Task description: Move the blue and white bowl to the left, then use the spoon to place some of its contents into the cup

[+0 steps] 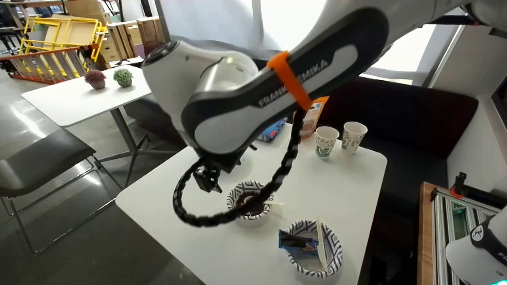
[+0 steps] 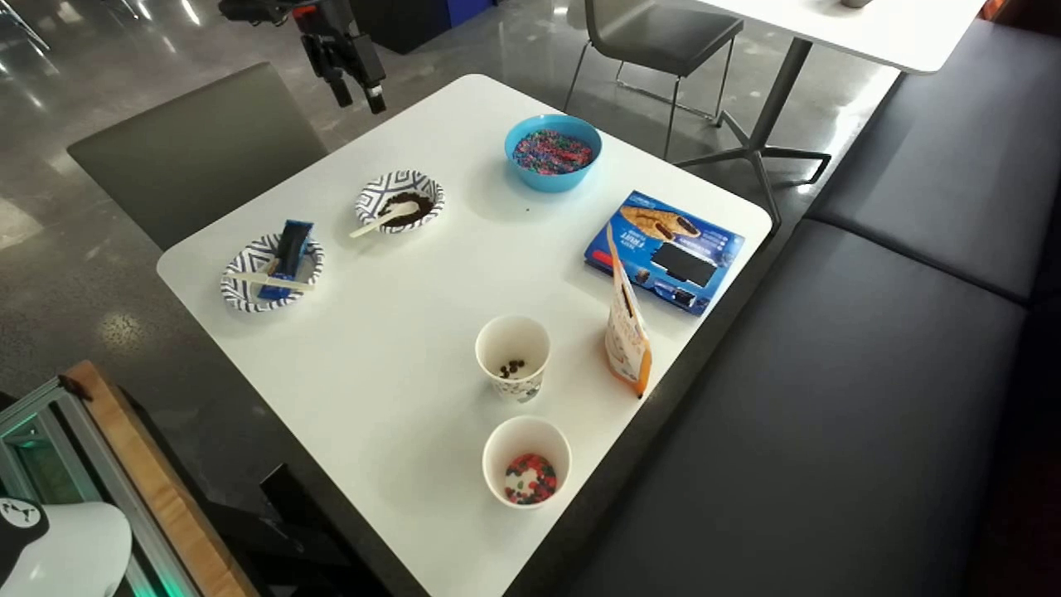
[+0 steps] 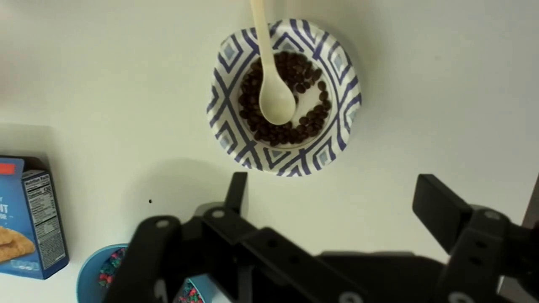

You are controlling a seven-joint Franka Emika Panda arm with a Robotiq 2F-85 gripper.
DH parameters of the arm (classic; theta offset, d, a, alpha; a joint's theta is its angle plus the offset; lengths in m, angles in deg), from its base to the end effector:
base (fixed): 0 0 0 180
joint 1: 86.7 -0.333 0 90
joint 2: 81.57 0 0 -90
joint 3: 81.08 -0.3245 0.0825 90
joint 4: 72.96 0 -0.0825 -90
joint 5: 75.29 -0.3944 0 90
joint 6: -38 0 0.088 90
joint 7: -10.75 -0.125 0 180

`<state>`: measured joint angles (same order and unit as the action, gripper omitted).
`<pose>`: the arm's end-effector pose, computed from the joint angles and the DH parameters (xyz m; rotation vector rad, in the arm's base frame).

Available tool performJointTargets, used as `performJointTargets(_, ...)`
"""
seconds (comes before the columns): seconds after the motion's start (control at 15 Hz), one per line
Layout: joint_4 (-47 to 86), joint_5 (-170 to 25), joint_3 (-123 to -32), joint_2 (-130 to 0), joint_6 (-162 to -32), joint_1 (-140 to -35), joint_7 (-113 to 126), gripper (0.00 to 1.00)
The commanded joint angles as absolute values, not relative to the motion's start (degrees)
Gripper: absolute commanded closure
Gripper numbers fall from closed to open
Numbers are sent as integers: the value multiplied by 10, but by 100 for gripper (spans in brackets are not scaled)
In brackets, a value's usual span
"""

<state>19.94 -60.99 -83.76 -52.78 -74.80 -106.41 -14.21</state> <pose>0.6343 0.2361 0.3056 2.8949 0.0955 -0.0876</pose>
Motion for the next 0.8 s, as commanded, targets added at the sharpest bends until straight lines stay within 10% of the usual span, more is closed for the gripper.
performJointTargets(0.0,319,-686,-861,-635,-756,-982,12,0)
performJointTargets(0.73,408,-690,-856,-679,-872,-933,109,0)
